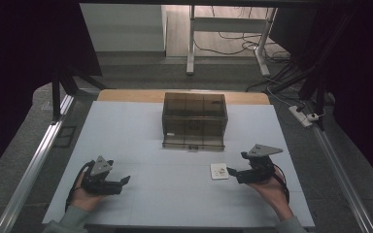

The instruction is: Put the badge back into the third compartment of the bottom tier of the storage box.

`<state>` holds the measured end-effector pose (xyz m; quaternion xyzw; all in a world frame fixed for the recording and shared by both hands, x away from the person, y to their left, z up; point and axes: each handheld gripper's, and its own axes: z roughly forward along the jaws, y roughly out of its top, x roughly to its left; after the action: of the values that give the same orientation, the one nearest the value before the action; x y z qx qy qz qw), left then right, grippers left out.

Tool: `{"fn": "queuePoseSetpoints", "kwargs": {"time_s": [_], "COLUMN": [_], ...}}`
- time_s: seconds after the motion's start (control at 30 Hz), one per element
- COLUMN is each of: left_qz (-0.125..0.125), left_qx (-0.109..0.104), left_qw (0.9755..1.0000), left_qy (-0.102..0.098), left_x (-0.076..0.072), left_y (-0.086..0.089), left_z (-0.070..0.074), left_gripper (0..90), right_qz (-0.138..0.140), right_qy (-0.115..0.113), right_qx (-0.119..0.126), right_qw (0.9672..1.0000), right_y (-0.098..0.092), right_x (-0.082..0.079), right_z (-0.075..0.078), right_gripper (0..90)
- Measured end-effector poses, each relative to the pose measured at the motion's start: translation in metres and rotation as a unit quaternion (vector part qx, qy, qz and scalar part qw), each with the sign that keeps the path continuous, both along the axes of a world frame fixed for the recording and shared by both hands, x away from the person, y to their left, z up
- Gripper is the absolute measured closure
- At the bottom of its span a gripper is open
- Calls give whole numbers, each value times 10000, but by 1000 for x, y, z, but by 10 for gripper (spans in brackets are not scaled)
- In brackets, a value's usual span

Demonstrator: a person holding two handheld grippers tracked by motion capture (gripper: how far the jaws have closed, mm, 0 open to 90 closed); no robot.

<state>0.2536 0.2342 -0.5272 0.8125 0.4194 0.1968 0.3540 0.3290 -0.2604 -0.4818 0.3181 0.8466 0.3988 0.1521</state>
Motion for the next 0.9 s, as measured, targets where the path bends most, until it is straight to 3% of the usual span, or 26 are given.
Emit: {"fn": "queuePoseSetpoints", "kwargs": {"time_s": [0.27,0.67,0.9], "left_qz": [4,8,14], "left_qx": [0,7,1], "left_qw": [10000,10000,10000], "left_qy": [13,42,43], "left_x": [0,1,1], "left_y": [0,1,1], "left_z": [-1,-2,-1], "left_gripper": [142,142,142], "right_qz": [234,708,994], "right_qy": [153,321,502], "right_qx": [-114,-425,-791], "right_qw": [9995,9961,9906], "right_y": [8,21,30], "right_x": [8,18,28], "right_z": [-2,-2,0], "right_gripper": [154,146,147]}}
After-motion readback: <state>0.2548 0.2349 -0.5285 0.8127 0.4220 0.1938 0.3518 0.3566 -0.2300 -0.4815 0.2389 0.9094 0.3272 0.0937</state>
